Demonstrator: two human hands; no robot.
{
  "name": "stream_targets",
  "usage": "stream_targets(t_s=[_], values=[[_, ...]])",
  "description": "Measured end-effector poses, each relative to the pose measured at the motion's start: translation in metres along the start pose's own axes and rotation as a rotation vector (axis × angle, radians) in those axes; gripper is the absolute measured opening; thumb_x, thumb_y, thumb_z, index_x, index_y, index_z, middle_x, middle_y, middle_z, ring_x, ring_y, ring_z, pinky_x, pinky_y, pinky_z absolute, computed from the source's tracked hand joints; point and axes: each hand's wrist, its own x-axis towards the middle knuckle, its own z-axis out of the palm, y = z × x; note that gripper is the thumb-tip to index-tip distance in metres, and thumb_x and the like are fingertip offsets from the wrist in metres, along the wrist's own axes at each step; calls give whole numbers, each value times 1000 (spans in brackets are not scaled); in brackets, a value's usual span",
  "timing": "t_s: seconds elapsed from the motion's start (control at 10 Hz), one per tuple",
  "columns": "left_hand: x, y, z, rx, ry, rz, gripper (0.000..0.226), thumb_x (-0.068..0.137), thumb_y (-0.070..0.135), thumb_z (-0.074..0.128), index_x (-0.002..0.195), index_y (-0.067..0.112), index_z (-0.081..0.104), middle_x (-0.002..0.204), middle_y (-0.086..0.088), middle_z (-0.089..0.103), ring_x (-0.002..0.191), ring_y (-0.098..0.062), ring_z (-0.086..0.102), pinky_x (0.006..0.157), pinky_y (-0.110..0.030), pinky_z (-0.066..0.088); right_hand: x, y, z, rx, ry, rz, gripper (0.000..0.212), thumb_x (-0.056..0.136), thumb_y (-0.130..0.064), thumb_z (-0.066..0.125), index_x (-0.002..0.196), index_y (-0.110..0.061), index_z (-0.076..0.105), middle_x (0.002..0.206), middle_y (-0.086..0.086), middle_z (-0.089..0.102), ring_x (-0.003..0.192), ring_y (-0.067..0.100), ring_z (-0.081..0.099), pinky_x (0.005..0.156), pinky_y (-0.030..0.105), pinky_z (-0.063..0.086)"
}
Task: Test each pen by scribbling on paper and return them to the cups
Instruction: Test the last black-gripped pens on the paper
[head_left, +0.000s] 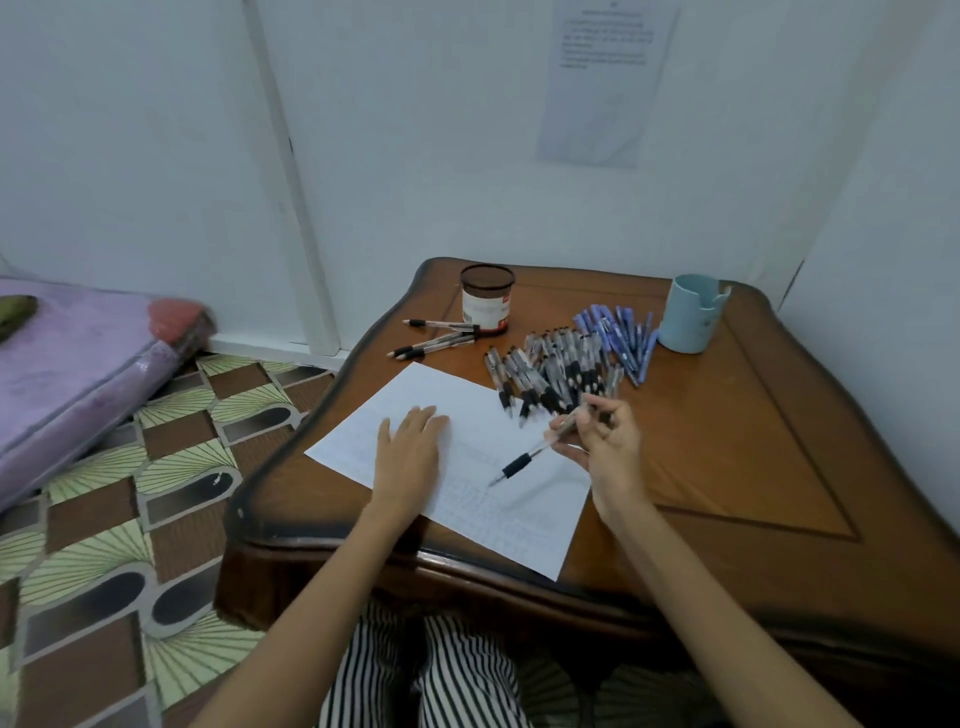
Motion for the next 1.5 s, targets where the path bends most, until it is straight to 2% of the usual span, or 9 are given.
stream_targets(t_s=[0.3,0.5,0.6,0.7,0.8,0.9,1.0,1.3,1.5], values=[[-5,5,10,-93,-182,39,54,100,46,25,150,26,18,159,3,8,146,-15,1,116,-47,-2,2,9,-23,136,47,220,13,98,-20,45,109,-20,53,76,1,61,58,6,59,46,20,50],[-5,5,12,-94,-142,36,53,100,46,28,149,26,22,158,3,13,146,-14,4,116,-45,-1,6,14,-39,593,105,265,21,84,-24,57,64,-22,49,44,-10,31,29,3,25,27,11,22],[-5,5,12,-101,-132,34,53,99,46,29,148,26,23,158,3,14,146,-14,5,116,-45,0,2,15,-40,462,39,281,18,97,-19,44,80,-19,49,42,-10,34,32,2,35,37,13,40],[-5,5,13,-100,-124,33,53,99,46,30,148,26,24,158,4,15,146,-14,6,116,-45,0,-10,13,-31,128,-238,250,34,92,-41,40,91,-14,60,59,1,60,57,13,65,55,25,57],[-4,5,12,-97,-119,29,53,99,46,31,148,27,25,157,4,16,145,-14,7,116,-45,0,-17,13,-29,-179,-454,201,43,88,-43,42,107,-13,66,90,10,74,76,24,71,58,26,58],[-5,5,12,-104,-120,29,53,99,46,31,148,27,25,157,3,16,146,-14,7,116,-46,0,-18,15,-29,-266,-481,104,17,81,-24,65,85,-8,67,76,5,72,59,15,65,47,21,52],[-6,5,12,-109,-120,29,53,99,46,31,148,27,25,157,3,16,146,-14,7,116,-46,0,-17,22,-32,-388,-375,9,25,76,-26,73,65,-11,57,53,0,58,37,10,47,39,19,39],[-4,5,12,-125,-116,30,52,99,47,32,147,28,27,157,4,17,145,-14,9,116,-46,0,-20,31,-36,-582,-223,-126,47,81,-17,73,43,-16,45,38,-8,45,45,13,47,53,28,38],[-4,4,12,-128,-114,32,52,98,47,32,147,27,27,157,4,17,145,-15,9,116,-46,0,-18,34,-39,-558,-261,-185,43,80,-26,64,46,-14,40,43,7,38,45,16,36,53,29,31]])
